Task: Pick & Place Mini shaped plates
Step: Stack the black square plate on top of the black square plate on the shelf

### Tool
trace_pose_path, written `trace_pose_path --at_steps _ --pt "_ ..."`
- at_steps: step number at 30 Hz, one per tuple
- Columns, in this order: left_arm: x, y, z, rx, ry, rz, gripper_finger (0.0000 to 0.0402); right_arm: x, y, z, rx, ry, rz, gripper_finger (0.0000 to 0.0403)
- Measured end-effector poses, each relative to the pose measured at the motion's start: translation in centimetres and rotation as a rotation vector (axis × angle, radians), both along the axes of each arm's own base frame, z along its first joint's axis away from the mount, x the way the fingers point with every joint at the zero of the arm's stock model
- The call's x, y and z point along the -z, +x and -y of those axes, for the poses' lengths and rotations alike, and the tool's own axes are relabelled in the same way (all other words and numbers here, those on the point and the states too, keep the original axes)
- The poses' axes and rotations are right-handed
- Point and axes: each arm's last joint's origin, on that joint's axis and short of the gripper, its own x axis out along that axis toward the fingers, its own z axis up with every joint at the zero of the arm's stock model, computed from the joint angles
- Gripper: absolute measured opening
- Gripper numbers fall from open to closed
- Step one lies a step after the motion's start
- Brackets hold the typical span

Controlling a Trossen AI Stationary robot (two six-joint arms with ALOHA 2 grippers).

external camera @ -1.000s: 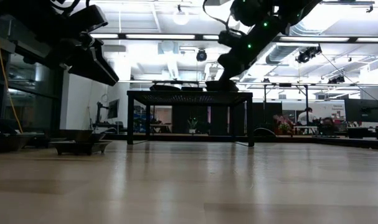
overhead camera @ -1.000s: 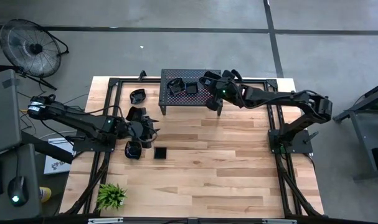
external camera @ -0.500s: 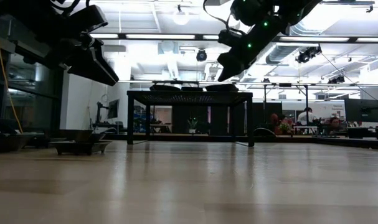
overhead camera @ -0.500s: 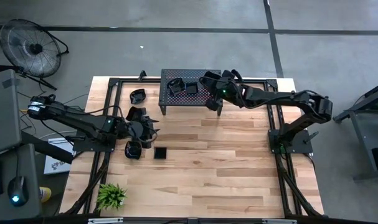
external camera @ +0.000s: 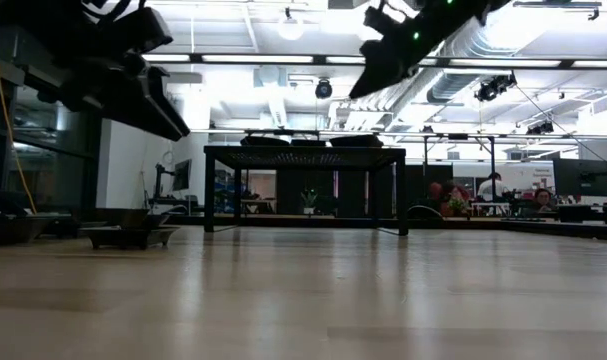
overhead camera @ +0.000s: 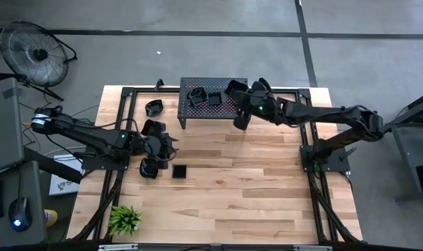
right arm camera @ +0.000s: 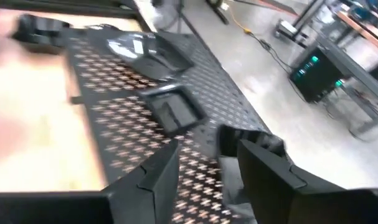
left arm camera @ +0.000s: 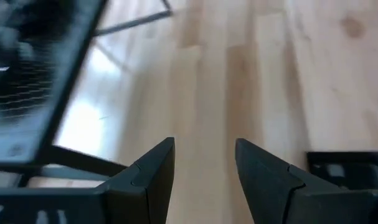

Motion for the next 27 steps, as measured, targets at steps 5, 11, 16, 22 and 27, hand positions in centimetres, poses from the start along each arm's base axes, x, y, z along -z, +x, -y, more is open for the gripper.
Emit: trace_pose_path --at_steps 5,11,16,22,27 --pt "1.2 0.6 0.5 0.117 -0.080 -0.085 0.0165 -0.1 -0.1 -2.7 -0.088 0.016 -0.043 0.0149" --pt "3.2 1.8 1.1 0.188 -0.143 -0.180 0.0165 0.5 -0.1 -5.5 -0.142 0.075 -0.082 0.0146" --pt "4.0 2.1 1.1 0.167 -0.158 -0.222 0.0165 0.6 0.0 -7.7 -0.198 0.101 -0.076 0.0145" --pt "4.1 2.1 1.3 0.215 -0.206 -0.232 0.0165 0.6 0.0 -10.2 -0.289 0.099 -0.080 0.0143" --pt "4.1 2.0 1.6 0.241 -0.247 -0.239 0.0165 0.6 -0.1 -11.7 -0.331 0.103 -0.078 0.0142"
